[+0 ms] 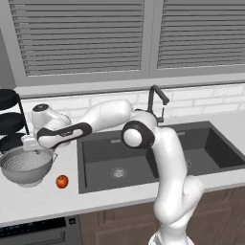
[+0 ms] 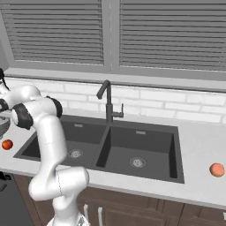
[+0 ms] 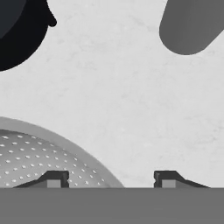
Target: Put the colander in the sink, put the peach, apple in the colander, and turn on the sink faucet and pour water over the colander.
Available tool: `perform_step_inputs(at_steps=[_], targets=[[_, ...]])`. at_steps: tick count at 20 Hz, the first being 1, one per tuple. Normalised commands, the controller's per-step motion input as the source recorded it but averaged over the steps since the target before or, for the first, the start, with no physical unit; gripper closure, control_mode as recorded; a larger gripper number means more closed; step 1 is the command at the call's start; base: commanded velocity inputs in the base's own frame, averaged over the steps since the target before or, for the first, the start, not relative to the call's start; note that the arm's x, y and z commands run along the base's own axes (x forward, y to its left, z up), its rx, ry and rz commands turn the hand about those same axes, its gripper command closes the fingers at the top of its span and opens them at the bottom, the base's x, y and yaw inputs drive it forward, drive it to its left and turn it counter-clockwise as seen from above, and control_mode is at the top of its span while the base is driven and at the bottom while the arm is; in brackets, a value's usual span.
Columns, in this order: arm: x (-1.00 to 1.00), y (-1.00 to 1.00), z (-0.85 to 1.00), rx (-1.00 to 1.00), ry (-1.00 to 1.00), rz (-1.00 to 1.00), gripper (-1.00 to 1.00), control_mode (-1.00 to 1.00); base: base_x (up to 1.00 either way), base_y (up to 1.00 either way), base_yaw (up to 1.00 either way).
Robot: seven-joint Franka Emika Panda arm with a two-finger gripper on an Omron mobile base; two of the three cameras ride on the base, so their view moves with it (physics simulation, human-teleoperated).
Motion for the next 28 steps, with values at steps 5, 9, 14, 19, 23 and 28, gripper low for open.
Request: perform_step_inputs(at_steps=[5,9,14,19,23,28], targets=[[-0.03,0.0,-0.3,-0.02,0.0,0.0,1.0,-1.0,0.0,0.0,0.0],[-0.2,-0.03,-0.22,0.0,0.0,0.0,1.0,-1.0,0.0,0.0,0.0],[-0.56,-0.25,0.0,0.03,-0.01,0.0,1.0,-1.0,0.0,0.0,0.0],[-0.71,-0.7,0.19,0.15,-0.06,0.0,1.0,-1.0,0.0,0.0,0.0],[-0.58,-0.74,0.27,0.16,-0.04,-0.02,1.0,-1.0,0.0,0.0,0.0],[-0.8,-0.83,0.66,0.2,-0.16,-0.06,1.0,-1.0,0.0,0.0,0.0]])
